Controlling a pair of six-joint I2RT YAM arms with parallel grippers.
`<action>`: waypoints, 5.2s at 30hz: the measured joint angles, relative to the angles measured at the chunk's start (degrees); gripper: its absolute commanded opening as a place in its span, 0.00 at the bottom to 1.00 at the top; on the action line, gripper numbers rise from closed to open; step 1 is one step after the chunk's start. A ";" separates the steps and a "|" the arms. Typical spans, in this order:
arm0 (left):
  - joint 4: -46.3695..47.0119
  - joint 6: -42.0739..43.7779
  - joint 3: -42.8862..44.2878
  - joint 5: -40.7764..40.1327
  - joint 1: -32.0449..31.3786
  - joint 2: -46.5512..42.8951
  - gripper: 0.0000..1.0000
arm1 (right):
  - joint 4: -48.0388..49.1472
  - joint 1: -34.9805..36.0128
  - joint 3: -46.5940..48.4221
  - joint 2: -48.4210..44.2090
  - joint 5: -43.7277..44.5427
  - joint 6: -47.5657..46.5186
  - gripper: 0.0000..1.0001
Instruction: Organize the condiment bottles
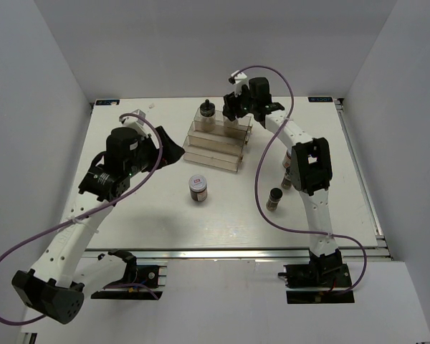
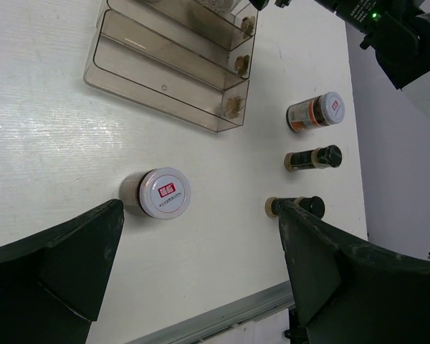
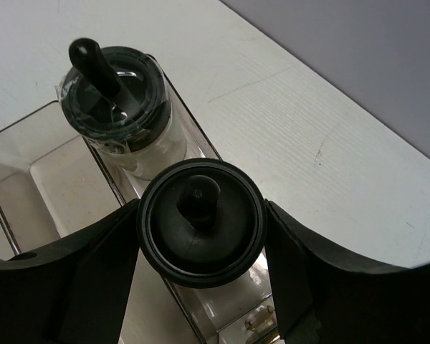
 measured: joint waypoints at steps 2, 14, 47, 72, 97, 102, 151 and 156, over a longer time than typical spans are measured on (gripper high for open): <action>0.07 0.04 -0.48 0.31 0.00 0.50 0.98 | 0.48 -0.02 -0.92 0.00 -0.04 -0.52 0.45; -0.70 1.88 -5.73 2.75 0.00 5.53 0.98 | 1.44 -0.59 -2.82 0.00 -1.92 -1.90 0.89; -1.88 8.50 2.19 -16.90 -16.81 30.03 0.95 | -20.50 -13.77 -42.56 -50.86 -29.81 -10.60 0.82; -6.80 8.07 6.69 -19.87 -20.87 38.07 0.65 | -20.35 -13.77 -43.39 -53.07 -29.35 -9.62 0.81; -12.07 11.87 34.29 -15.19 -17.84 43.23 0.00 | -22.03 -13.75 -46.03 -53.09 -28.52 -11.06 0.00; -12.72 13.31 44.92 -13.35 -12.11 50.95 0.00 | -22.03 -13.77 -46.12 -53.09 -27.91 -11.08 0.00; -1.07 19.74 57.20 -15.50 -3.63 76.08 0.86 | -21.97 -13.75 -47.91 -53.07 -24.22 -10.80 0.51; -0.22 19.76 57.37 -15.58 -3.63 76.06 0.98 | -21.94 -13.77 -47.84 -53.07 -22.43 -9.40 0.60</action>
